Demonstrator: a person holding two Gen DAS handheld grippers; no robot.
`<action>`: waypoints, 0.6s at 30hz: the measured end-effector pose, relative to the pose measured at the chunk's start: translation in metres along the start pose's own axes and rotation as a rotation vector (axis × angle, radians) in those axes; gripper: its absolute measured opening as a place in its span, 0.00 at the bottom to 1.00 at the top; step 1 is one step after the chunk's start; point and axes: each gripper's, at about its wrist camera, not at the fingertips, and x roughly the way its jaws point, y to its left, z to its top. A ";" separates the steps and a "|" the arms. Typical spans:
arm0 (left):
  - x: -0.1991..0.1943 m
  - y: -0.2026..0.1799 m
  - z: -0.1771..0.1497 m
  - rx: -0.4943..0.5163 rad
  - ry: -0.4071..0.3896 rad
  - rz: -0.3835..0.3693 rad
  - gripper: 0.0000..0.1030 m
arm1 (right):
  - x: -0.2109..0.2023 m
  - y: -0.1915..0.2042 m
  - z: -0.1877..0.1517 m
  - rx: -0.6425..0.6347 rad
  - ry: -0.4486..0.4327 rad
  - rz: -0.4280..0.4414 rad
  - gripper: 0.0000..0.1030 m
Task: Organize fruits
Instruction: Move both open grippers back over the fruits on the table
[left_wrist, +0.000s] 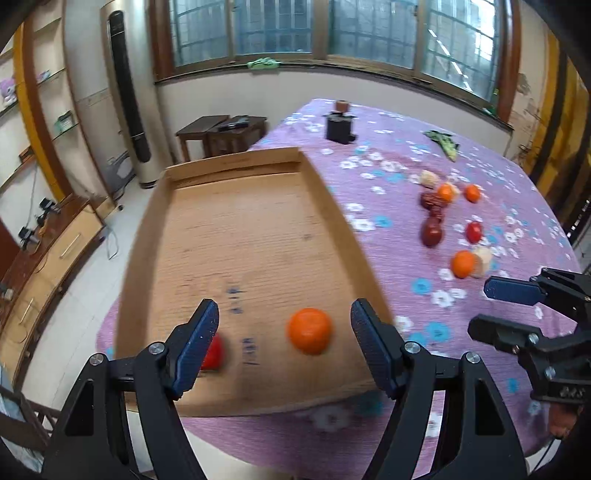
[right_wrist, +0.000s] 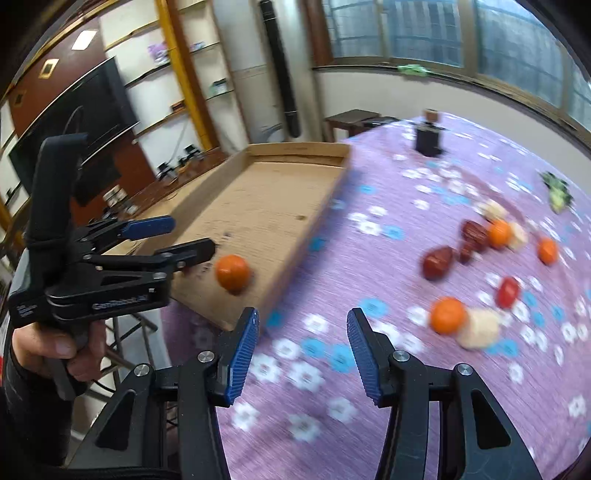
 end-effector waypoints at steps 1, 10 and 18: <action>-0.001 -0.007 0.000 0.010 -0.001 -0.011 0.72 | -0.004 -0.006 -0.003 0.013 -0.001 -0.010 0.50; -0.002 -0.064 0.000 0.090 0.016 -0.103 0.72 | -0.038 -0.064 -0.033 0.128 -0.023 -0.100 0.50; 0.007 -0.105 0.000 0.137 0.049 -0.172 0.72 | -0.061 -0.100 -0.052 0.199 -0.042 -0.155 0.50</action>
